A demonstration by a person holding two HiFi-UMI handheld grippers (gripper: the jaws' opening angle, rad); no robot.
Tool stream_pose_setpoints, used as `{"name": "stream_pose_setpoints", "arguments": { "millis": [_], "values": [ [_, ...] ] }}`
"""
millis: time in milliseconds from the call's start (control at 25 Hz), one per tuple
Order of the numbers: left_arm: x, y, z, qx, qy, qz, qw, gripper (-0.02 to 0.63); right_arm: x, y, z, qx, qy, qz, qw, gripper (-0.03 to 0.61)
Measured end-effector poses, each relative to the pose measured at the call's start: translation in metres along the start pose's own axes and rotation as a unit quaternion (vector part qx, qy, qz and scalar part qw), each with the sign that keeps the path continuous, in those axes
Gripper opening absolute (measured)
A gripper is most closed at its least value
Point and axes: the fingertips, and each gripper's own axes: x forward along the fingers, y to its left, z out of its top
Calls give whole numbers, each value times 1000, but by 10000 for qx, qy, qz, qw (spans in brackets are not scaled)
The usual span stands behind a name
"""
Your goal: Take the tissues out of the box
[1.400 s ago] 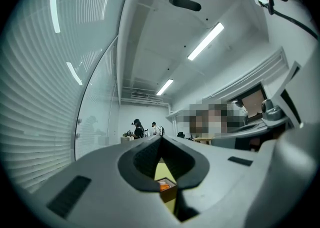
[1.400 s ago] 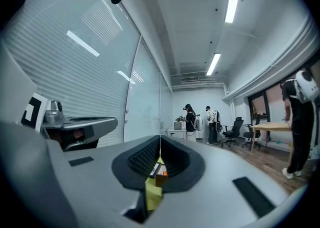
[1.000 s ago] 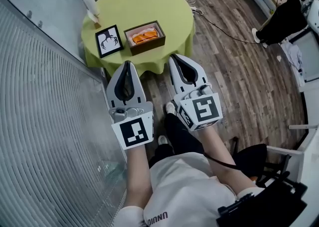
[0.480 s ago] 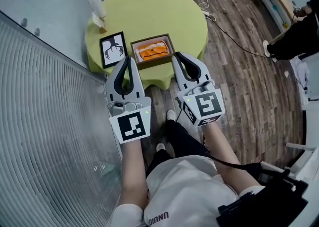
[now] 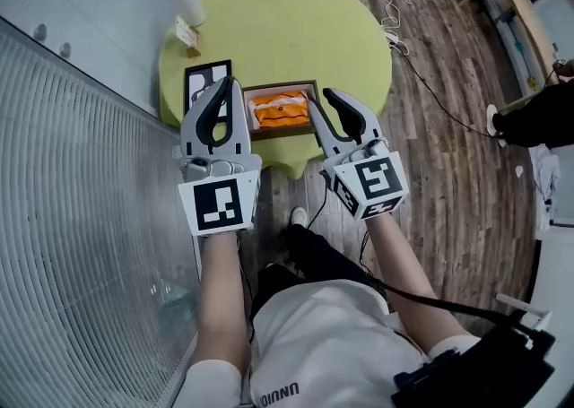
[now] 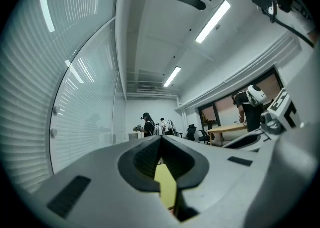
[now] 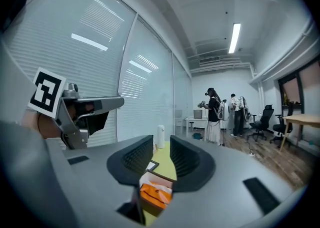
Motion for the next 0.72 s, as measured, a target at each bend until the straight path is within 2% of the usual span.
{"name": "stream_pose_setpoints", "arguments": {
  "millis": [200, 560, 720],
  "values": [
    [20, 2, -5, 53, -24, -94, 9999, 14, 20, -14, -15, -146, 366, 444, 9982, 123],
    [47, 13, -12, -19, 53, -22, 10000, 12, 42, -42, -38, -270, 821, 656, 9941, 147],
    [57, 23, -17, -4, 67, -53, 10000, 14, 52, -36, -55, -438, 1154, 1007, 9872, 161]
  ]
}}
